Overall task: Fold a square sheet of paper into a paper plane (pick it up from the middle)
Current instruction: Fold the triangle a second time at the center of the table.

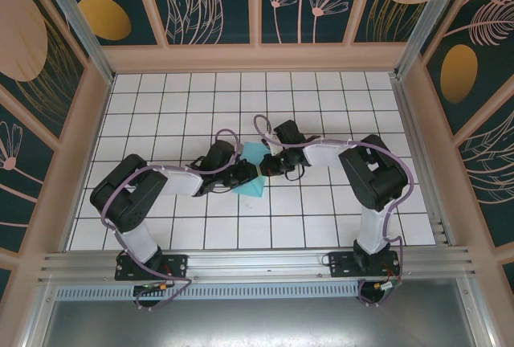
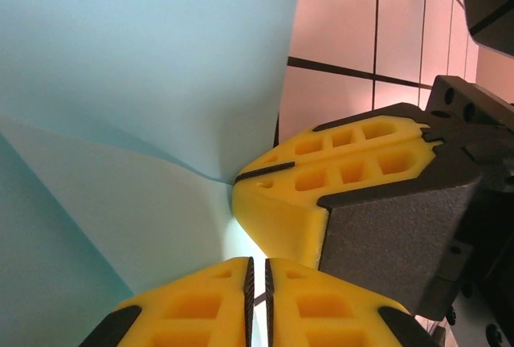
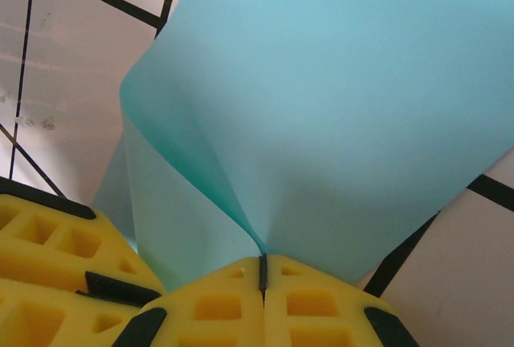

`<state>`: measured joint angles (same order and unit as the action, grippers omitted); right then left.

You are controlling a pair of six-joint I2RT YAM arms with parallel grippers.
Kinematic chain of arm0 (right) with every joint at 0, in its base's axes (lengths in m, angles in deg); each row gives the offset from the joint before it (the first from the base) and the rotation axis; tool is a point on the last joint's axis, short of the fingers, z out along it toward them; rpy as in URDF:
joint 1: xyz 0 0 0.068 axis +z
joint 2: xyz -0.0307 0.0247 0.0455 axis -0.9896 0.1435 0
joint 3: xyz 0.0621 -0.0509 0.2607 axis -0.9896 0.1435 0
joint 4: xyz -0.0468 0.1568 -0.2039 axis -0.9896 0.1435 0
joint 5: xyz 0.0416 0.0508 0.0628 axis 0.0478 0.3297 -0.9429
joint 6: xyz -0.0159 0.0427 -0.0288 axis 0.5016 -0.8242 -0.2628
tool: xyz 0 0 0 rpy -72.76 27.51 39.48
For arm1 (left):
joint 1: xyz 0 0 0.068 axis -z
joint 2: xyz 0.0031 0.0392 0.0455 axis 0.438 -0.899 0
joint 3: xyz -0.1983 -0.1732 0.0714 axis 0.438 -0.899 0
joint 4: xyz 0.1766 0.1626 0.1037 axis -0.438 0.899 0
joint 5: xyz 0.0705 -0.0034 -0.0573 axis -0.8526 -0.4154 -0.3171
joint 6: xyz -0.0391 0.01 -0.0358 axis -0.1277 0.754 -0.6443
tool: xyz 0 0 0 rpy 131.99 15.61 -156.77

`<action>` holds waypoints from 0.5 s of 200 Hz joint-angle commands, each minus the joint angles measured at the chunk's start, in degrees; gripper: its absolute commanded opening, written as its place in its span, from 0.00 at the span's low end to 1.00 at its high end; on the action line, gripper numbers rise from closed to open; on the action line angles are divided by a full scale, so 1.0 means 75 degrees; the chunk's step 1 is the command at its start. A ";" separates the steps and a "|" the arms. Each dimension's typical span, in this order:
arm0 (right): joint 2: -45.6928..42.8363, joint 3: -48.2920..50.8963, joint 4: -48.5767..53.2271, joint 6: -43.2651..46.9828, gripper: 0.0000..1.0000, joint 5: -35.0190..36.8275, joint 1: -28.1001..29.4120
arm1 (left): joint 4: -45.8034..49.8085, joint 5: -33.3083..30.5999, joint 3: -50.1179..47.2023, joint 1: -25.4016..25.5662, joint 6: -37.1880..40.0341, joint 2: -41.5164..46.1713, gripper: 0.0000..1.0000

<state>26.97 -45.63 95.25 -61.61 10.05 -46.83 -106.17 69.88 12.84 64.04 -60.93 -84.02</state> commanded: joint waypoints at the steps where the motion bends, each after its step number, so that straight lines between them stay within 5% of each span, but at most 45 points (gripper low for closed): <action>1: 0.0131 -0.0210 0.0201 0.0144 0.00 0.0155 -0.0027 | 0.0058 -0.0044 0.0149 0.0046 0.0204 -0.0141 0.16; 100: 0.0238 -0.0271 0.0238 0.0171 0.00 0.0293 -0.0027 | 0.0039 -0.0074 0.0023 0.0041 0.0076 -0.0309 0.16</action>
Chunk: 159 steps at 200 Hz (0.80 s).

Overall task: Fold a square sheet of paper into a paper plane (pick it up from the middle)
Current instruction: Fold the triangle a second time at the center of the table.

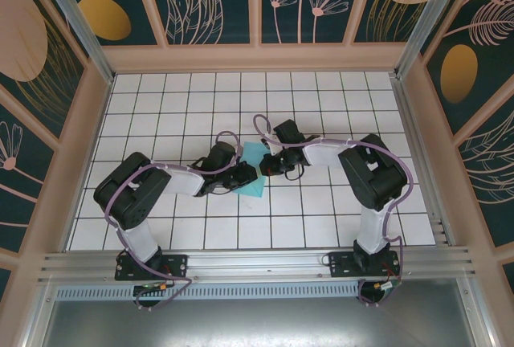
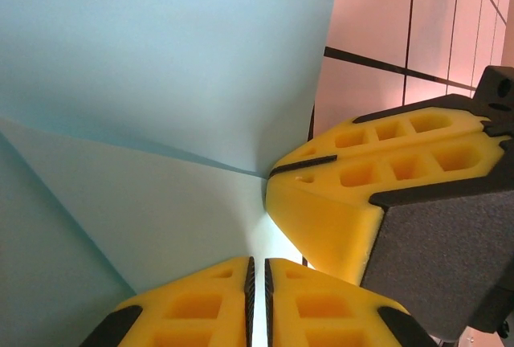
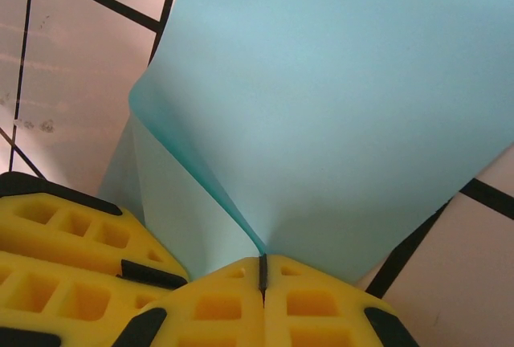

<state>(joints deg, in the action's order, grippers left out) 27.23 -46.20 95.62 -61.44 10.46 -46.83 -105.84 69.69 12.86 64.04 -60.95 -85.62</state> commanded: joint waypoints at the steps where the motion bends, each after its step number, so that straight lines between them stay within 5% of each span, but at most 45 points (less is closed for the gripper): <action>1: 0.0201 -0.0194 0.0193 0.0149 0.00 0.0239 -0.0032 | -0.0009 -0.0046 0.0013 0.0043 0.0087 -0.0096 0.16; 159: 0.0243 -0.0281 0.0286 0.0063 0.00 0.0439 -0.0027 | 0.0210 -0.0278 -0.0222 0.0040 -0.0305 -0.0206 0.15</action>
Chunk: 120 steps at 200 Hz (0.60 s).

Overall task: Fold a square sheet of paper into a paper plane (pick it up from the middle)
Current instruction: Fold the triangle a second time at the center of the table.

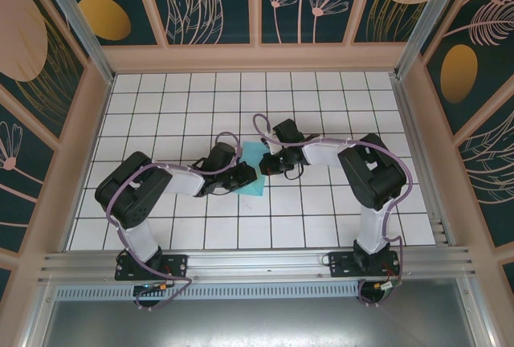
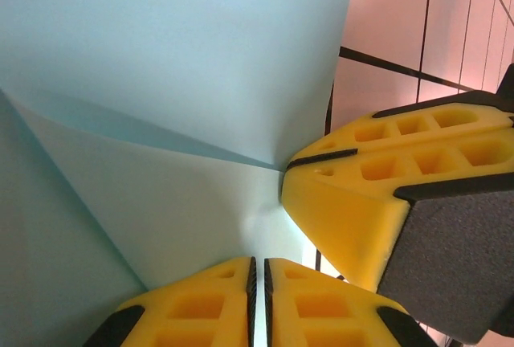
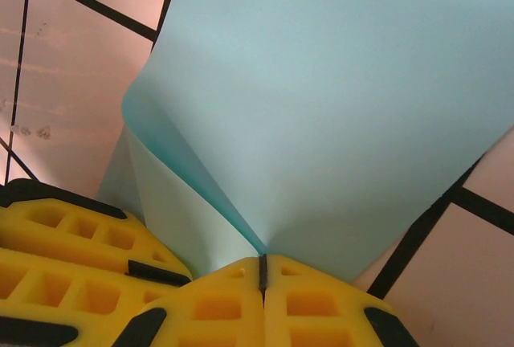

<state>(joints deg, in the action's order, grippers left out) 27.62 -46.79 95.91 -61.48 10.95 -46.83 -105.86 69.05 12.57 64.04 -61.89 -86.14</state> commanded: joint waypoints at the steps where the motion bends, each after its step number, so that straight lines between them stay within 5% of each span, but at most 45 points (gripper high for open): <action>1: 0.0191 -0.0205 0.0245 0.0072 0.00 0.0375 -0.0027 | 0.0213 -0.0194 -0.0188 0.0043 -0.0184 -0.0140 0.15; 29: 0.0139 -0.0309 0.0319 -0.0028 0.00 0.0422 -0.0039 | 0.0262 -0.0290 -0.0272 0.0045 -0.0322 -0.0132 0.14; 89: -0.1104 0.0458 -0.0487 -0.1168 0.25 0.0221 -0.0431 | 0.0244 -0.0617 -0.0568 0.0043 -0.0704 0.0004 0.12; 120: -0.1505 0.0885 -0.0803 -0.1468 0.20 -0.0010 -0.0422 | 0.0272 -0.0628 -0.0566 0.0036 -0.0712 -0.0026 0.11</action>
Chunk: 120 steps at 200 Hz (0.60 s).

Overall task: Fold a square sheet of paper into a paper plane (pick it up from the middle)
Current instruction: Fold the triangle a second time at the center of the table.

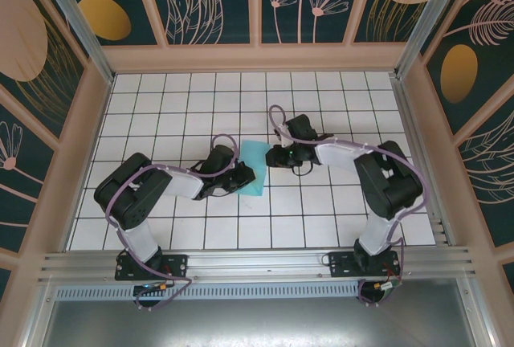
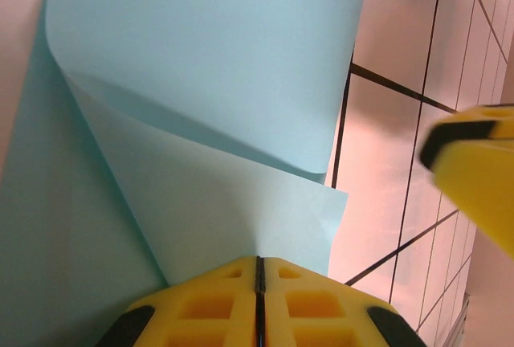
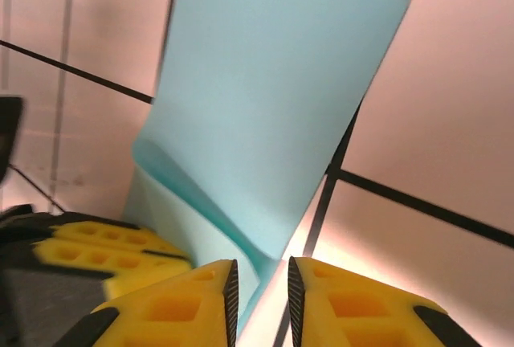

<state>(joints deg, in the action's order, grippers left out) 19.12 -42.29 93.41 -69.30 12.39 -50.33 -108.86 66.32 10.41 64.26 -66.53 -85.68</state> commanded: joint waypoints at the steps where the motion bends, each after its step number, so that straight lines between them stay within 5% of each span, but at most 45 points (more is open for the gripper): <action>1: -0.0367 0.0289 -0.0481 -0.0433 0.20 -0.0221 0.0054 | 0.0671 -0.0263 -0.0277 0.0006 -0.0096 -0.0093 0.11; 36: 0.0047 0.0253 -0.0765 -0.0659 0.07 -0.0579 0.0391 | 0.0641 -0.0304 -0.0297 0.0016 -0.0157 -0.0065 0.11; 120: 0.1173 -0.0286 -0.0245 -0.0302 0.02 -0.0384 0.0497 | 0.0424 -0.0221 -0.0360 0.0009 -0.0268 0.0164 0.06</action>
<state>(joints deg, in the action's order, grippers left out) 26.29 -42.02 89.11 -73.48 7.86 -46.81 -109.25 65.77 9.36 64.26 -68.10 -85.01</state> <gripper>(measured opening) 0.046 0.075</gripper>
